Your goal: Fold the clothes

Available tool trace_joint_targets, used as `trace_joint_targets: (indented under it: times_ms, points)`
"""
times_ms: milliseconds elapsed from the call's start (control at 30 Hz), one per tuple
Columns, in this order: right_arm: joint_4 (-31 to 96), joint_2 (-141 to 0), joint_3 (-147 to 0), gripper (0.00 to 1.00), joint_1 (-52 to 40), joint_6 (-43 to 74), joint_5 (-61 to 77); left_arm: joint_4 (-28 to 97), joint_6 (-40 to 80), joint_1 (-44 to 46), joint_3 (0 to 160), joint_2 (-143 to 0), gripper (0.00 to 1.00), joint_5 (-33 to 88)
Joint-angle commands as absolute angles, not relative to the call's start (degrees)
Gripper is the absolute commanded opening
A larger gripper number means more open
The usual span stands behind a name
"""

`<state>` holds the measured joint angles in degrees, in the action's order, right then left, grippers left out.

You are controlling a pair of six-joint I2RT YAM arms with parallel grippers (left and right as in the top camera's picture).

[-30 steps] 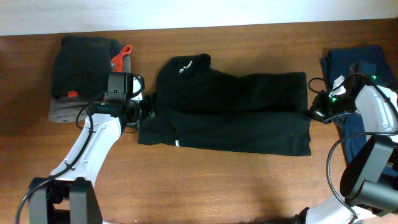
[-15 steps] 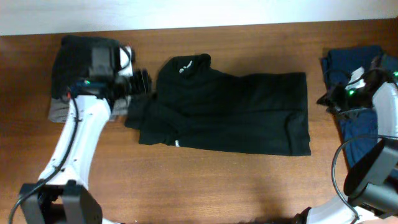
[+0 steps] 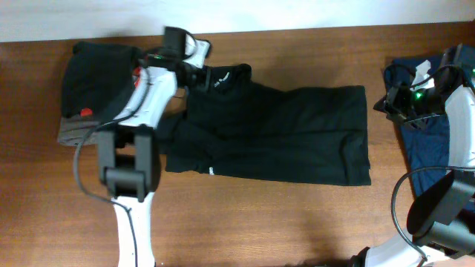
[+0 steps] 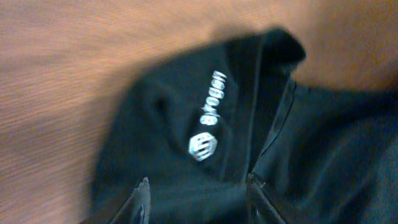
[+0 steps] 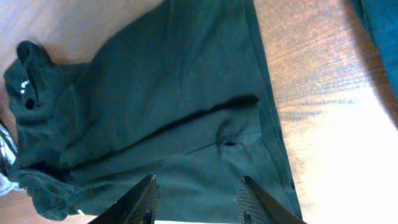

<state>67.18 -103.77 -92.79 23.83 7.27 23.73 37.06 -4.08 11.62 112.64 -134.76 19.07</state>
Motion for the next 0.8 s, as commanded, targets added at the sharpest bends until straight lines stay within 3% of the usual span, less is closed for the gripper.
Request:
trace_joint_targets:
  times_ms: [0, 133, 267, 467, 500, 567, 633, 767]
  points:
    - [67.5, -103.1, -93.6, 0.46, 23.5, 6.6, 21.7, 36.0, -10.5, 16.3, 115.9, -137.1, 0.54, 14.7]
    - [67.5, -103.1, -93.6, 0.46, 23.5, 6.6, 20.7, 36.0, -11.7, 18.4, 115.9, -138.8, 0.54, 7.5]
    - [67.5, -103.1, -93.6, 0.46, 23.5, 6.6, 20.7, 35.8, -11.4, 19.0, 115.9, -139.5, 0.43, 1.9]
    - [67.4, -103.1, -93.6, 0.46, 23.5, 6.6, 20.3, 35.4, -10.4, 19.0, 116.0, -139.5, 0.43, -2.4]
    - [67.4, -103.1, -93.6, 0.46, 23.5, 6.6, 20.3, 35.5, -10.4, 19.0, 116.0, -139.5, 0.40, -2.4]
    - [67.4, -103.1, -93.6, 0.46, 23.5, 6.6, 20.3, 35.4, -10.3, 19.0, 116.2, -139.5, 0.17, -2.4]
    - [67.4, -103.1, -93.6, 0.45, 23.5, 6.6, 20.3, 36.3, -9.4, 19.1, 117.5, -139.5, 0.04, -2.4]
    - [67.2, -103.1, -93.6, 0.46, 23.5, 6.6, 20.3, 44.0, -6.7, 18.7, 126.6, -139.0, 0.00, -0.6]
